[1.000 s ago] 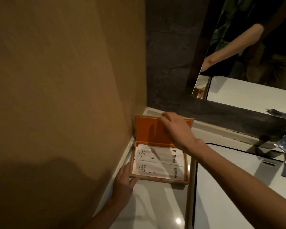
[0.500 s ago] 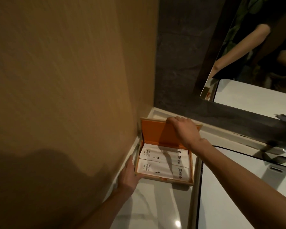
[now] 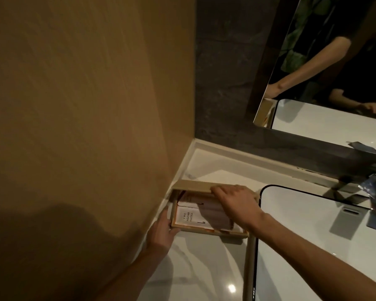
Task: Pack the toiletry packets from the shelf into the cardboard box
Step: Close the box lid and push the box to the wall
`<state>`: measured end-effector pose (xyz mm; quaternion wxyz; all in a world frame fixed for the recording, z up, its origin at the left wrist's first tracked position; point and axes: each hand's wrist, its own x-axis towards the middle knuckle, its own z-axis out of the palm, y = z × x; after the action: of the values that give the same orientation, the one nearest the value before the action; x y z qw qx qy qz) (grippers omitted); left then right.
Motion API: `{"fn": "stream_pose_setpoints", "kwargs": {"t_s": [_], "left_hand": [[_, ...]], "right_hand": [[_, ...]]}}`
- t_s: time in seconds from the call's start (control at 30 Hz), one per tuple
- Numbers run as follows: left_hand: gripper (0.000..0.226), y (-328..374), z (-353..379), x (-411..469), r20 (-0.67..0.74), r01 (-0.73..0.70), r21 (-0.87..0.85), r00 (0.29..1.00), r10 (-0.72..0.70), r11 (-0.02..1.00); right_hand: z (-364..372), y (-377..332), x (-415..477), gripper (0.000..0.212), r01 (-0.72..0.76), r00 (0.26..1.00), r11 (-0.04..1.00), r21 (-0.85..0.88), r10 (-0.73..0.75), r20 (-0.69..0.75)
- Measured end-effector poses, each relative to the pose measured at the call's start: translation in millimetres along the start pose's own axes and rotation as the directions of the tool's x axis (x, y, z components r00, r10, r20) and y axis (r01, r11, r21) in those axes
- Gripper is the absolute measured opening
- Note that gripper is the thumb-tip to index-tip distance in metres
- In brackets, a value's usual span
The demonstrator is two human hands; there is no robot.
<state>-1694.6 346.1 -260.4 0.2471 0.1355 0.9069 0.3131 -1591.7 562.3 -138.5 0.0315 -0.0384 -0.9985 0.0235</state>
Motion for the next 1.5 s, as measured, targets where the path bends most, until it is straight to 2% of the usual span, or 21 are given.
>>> {"fn": "stream_pose_setpoints", "kwargs": {"t_s": [0.13, 0.3, 0.6, 0.93, 1.3, 1.4, 1.5], "left_hand": [[0.074, -2, 2, 2, -0.016, -0.009, 0.006, 1.0, 0.01, 1.0], [0.077, -10, 6, 9, -0.007, -0.021, -0.033, 1.0, 0.021, 0.999], [0.081, -1, -2, -5, -0.034, -0.046, -0.029, 0.998, 0.045, 0.999], [0.068, 6, -6, -18, -0.083, -0.142, -0.061, 0.987, 0.137, 0.988], [0.057, 12, -3, -25, -0.113, -0.154, -0.084, 0.983, 0.144, 0.984], [0.057, 11, 2, -27, -0.119, -0.222, -0.073, 0.97, 0.213, 0.972], [0.066, 12, 6, -28, -0.117, -0.237, -0.034, 0.966, 0.232, 0.971]], "right_hand": [[17, -14, -21, 0.058, 0.087, 0.996, 0.995, -0.05, -0.089, -0.029], [49, -25, -41, 0.079, 0.084, 0.995, 0.995, -0.052, -0.08, 0.064], [93, -37, -53, 0.075, 0.074, 0.991, 0.991, -0.109, -0.061, 0.116], [107, -38, -56, 0.079, 0.043, 0.994, 0.997, -0.06, -0.036, 0.104], [106, -40, -54, 0.077, -0.01, 0.991, 0.999, -0.047, 0.016, 0.132], [102, -40, -53, 0.077, -0.044, 0.986, 0.998, -0.034, 0.049, 0.162], [97, -36, -51, 0.079, -0.139, 0.967, 0.99, -0.039, 0.144, 0.212]]}}
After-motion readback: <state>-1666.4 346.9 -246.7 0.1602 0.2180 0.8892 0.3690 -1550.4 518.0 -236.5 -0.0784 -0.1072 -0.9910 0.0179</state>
